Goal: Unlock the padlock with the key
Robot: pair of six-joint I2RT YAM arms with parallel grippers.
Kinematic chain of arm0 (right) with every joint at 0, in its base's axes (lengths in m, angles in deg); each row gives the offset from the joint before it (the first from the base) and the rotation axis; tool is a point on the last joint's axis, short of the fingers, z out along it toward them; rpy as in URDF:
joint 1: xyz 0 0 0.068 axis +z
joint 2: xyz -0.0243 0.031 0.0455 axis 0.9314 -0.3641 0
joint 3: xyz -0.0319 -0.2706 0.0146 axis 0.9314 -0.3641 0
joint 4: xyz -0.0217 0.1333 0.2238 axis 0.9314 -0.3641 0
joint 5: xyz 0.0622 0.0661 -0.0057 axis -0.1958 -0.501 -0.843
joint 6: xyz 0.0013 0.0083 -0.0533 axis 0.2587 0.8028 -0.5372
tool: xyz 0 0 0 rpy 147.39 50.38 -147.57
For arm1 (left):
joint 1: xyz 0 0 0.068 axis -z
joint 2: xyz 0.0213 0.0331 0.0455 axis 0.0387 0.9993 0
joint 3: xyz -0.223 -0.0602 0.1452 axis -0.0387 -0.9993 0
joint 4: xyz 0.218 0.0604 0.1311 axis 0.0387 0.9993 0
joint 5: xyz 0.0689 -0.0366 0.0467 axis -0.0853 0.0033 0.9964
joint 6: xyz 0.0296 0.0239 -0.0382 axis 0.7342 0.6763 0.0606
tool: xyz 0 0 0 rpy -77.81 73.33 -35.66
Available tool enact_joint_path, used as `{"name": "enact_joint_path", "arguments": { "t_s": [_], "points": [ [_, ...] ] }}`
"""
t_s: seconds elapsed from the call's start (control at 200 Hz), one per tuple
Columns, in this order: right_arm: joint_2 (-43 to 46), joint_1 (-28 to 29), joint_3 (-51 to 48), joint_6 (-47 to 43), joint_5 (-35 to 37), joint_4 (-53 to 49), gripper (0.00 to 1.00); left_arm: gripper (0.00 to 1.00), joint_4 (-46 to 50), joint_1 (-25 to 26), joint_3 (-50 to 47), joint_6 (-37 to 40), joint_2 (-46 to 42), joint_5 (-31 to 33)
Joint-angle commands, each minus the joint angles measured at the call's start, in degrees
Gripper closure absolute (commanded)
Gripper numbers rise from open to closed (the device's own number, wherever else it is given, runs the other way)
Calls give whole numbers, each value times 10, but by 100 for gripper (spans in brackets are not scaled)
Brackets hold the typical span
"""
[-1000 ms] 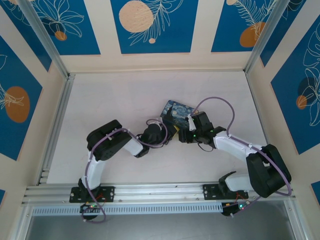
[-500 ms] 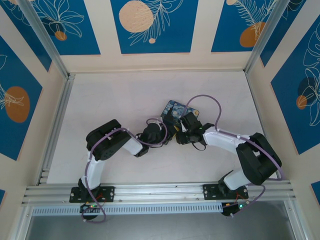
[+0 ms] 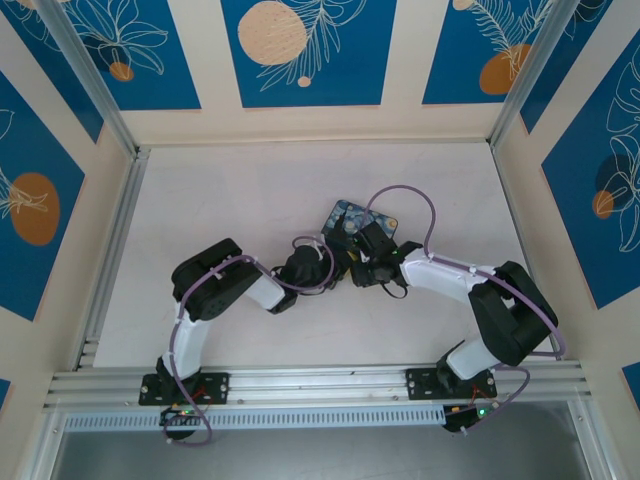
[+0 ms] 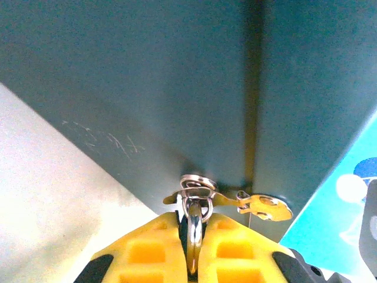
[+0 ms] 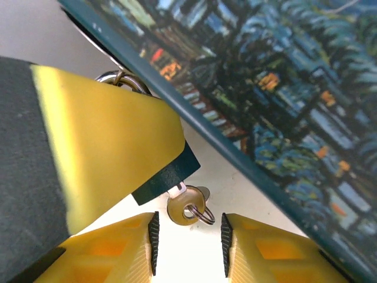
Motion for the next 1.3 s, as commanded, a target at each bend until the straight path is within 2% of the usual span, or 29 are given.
{"name": "enact_joint_path", "arguments": {
  "t_s": [0.0,0.195,0.395,0.51,0.62,0.67,0.85,0.95,1.005,1.165,1.295],
  "points": [
    [4,5,28,-13,18,32,64,100,75,3,-17,6,13,-40],
    [-20,4,40,-11,20,38,67,100,75,2,-16,6,14,-42],
    [-25,0,43,4,21,48,84,100,75,3,-17,7,15,-41],
    [-14,-6,37,14,6,56,89,100,75,3,-17,6,15,-40],
    [3,-19,25,27,-35,69,93,100,73,3,-20,6,15,-38],
    [11,-31,15,35,-74,80,96,100,73,3,-21,5,15,-36],
    [33,-75,-26,83,-220,145,98,100,72,3,-22,5,14,-33],
    [36,-89,-39,102,-281,169,96,100,72,3,-22,5,14,-32],
    [42,-93,-44,110,-288,174,94,100,72,3,-22,4,15,-32],
    [88,-100,-63,111,-259,160,66,100,73,2,-19,-4,14,-35],
    [126,-96,-75,87,-203,138,54,100,82,1,-16,-15,11,-43]
  ]
}}
